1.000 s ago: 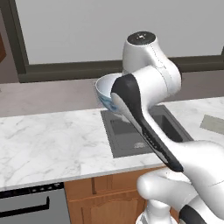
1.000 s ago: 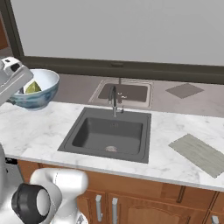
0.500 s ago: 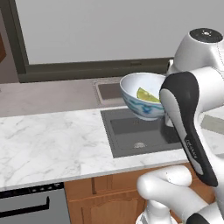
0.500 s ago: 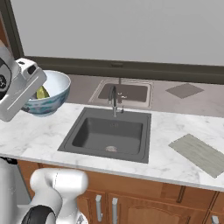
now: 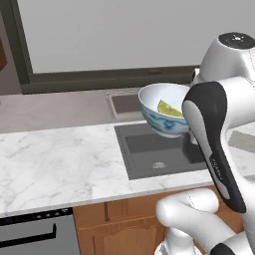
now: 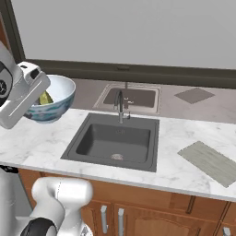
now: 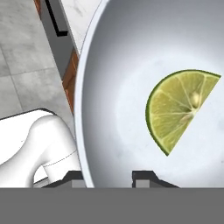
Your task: Pick the lemon wedge from the sink and place it in the bowl. Then pick the bowl and place it in the microwave. Then close the microwave door and press the start button.
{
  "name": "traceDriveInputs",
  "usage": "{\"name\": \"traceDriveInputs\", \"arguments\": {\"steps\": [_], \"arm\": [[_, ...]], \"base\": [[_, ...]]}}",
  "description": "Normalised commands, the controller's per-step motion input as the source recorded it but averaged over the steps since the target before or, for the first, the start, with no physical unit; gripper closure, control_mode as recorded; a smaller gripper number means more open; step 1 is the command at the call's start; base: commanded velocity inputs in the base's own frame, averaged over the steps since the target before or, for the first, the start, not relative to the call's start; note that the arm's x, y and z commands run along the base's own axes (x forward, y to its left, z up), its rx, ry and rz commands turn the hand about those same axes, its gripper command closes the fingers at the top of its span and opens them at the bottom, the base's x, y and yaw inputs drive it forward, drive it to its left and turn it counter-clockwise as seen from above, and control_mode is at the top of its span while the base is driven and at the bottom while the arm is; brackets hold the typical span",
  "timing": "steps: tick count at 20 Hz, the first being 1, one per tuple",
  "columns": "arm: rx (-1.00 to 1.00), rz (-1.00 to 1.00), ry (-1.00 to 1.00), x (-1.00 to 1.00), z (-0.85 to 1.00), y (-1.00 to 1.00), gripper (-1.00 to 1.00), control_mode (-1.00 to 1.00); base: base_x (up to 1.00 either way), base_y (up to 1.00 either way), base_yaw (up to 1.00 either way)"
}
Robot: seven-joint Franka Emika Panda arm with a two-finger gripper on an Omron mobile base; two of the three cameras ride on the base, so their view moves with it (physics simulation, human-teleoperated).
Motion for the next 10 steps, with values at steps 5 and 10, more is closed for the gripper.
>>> {"name": "traceDriveInputs", "arguments": {"steps": [5,10], "arm": [[0.0,0.0,0.0,0.0,0.0,0.0,1.0,1.0],[0.0,0.0,0.0,0.0,0.0,0.0,1.0,1.0]], "base": [[-0.52,-0.02,0.0],[-0.8,-0.11,-0.06]]}}
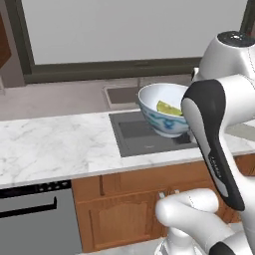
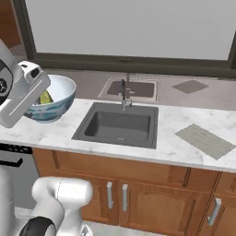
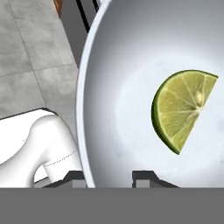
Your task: Pick the lemon wedge from the sink and place it in the bowl. Then pick the bowl and place it in the microwave. Then close the microwave door and press the start button.
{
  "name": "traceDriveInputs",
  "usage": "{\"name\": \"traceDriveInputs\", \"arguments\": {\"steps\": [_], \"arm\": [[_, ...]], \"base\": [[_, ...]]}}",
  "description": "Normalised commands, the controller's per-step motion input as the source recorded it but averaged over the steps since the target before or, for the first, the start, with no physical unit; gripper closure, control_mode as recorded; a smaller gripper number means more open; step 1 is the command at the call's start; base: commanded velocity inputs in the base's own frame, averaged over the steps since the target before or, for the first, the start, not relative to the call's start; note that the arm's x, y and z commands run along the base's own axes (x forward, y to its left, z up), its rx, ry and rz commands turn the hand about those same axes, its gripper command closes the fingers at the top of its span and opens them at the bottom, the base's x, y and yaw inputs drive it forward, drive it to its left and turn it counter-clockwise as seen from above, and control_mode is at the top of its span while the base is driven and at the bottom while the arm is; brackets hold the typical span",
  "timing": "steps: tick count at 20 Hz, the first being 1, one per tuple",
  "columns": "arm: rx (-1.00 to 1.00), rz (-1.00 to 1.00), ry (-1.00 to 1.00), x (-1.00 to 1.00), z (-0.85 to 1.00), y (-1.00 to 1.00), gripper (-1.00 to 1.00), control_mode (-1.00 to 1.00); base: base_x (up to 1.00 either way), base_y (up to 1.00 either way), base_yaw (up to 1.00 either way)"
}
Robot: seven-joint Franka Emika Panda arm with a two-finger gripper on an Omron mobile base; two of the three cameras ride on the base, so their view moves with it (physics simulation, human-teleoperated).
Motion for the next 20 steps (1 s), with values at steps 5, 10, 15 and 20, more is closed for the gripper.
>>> {"name": "traceDriveInputs", "arguments": {"steps": [5,10,15,20], "arm": [[0.0,0.0,0.0,0.0,0.0,0.0,1.0,1.0],[0.0,0.0,0.0,0.0,0.0,0.0,1.0,1.0],[0.0,0.0,0.0,0.0,0.0,0.0,1.0,1.0],[0.0,0.0,0.0,0.0,0.0,0.0,1.0,1.0]], "base": [[-0.67,-0.25,-0.42],[-0.51,-0.24,-0.58],[-0.5,-0.19,-0.6],[-0.52,-0.03,-0.58]]}}
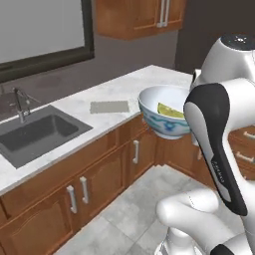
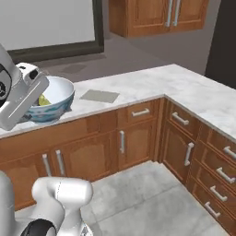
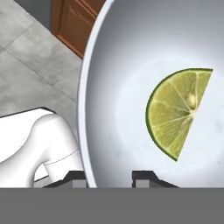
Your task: Pick the lemon wedge from the sink and place it in the bowl. Then pick the bowl and place it in the microwave. Then close the microwave door and press the start button.
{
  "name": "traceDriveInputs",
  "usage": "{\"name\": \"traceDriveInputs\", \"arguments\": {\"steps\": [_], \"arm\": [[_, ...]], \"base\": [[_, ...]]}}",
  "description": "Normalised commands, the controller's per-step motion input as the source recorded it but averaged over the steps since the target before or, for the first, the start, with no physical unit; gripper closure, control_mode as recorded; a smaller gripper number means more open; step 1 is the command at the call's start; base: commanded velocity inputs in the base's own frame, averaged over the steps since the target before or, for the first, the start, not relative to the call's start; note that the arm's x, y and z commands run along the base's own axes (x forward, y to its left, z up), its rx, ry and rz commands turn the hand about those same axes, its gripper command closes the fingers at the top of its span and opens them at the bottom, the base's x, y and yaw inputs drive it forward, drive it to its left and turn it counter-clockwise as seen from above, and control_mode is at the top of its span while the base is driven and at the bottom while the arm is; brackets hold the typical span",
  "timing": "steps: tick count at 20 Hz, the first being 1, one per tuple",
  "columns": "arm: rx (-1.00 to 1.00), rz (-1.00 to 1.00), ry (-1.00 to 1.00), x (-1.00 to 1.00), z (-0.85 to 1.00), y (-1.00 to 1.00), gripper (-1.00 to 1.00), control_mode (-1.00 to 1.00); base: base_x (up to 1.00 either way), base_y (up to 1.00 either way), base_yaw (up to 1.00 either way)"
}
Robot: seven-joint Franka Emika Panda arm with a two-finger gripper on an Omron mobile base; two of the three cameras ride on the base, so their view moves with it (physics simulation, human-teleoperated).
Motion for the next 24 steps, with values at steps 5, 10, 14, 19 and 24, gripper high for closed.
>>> {"name": "traceDriveInputs", "arguments": {"steps": [5,10,14,19,24], "arm": [[0.0,0.0,0.0,0.0,0.0,0.0,1.0,1.0],[0.0,0.0,0.0,0.0,0.0,0.0,1.0,1.0],[0.0,0.0,0.0,0.0,0.0,0.0,1.0,1.0],[0.0,0.0,0.0,0.0,0.0,0.0,1.0,1.0],[0.0,0.0,0.0,0.0,0.0,0.0,1.0,1.0]], "base": [[-0.45,0.0,-0.61],[-0.44,0.02,-0.73],[-0.32,0.12,-0.79],[-0.33,0.01,-0.75],[-0.37,0.0,-0.71]]}}
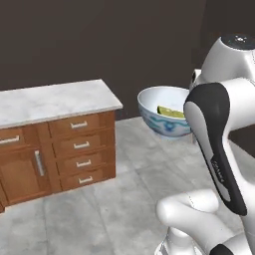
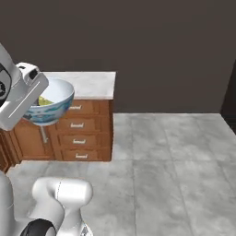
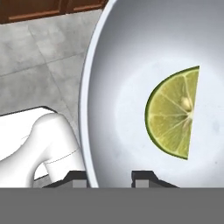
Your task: Pick the lemon wedge from the sink and place it in the bowl. Then pick the bowl and place it in the microwave. Then close the microwave door and press the start button.
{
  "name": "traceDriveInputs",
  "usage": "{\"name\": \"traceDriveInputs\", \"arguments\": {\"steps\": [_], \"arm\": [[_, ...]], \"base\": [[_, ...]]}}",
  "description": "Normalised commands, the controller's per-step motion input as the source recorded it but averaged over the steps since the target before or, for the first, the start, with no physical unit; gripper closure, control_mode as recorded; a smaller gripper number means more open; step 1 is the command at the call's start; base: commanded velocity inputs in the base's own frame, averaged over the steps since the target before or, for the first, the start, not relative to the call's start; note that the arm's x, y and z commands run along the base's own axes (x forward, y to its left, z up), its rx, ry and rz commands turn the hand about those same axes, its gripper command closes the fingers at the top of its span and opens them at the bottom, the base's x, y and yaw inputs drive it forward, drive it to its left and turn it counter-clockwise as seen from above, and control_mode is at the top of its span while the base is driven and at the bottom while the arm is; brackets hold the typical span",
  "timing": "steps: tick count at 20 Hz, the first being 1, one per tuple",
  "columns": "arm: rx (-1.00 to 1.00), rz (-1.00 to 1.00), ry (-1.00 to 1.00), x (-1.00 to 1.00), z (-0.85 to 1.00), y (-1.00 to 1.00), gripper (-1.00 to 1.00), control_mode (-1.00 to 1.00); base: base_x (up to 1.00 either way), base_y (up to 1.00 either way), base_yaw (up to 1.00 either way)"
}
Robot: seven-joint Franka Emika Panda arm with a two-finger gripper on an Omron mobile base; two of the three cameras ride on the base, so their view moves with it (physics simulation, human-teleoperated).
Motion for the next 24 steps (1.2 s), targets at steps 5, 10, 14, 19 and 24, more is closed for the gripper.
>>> {"name": "traceDriveInputs", "arguments": {"steps": [5,10,14,19,24], "arm": [[0.0,0.0,0.0,0.0,0.0,0.0,1.0,1.0],[0.0,0.0,0.0,0.0,0.0,0.0,1.0,1.0],[0.0,0.0,0.0,0.0,0.0,0.0,1.0,1.0],[0.0,0.0,0.0,0.0,0.0,0.0,1.0,1.0],[0.0,0.0,0.0,0.0,0.0,0.0,1.0,1.0]], "base": [[-0.39,0.0,-0.71],[-0.43,0.0,-0.71],[-0.43,0.0,-0.7],[-0.45,-0.19,-0.64],[-0.27,-0.23,-0.56]]}}
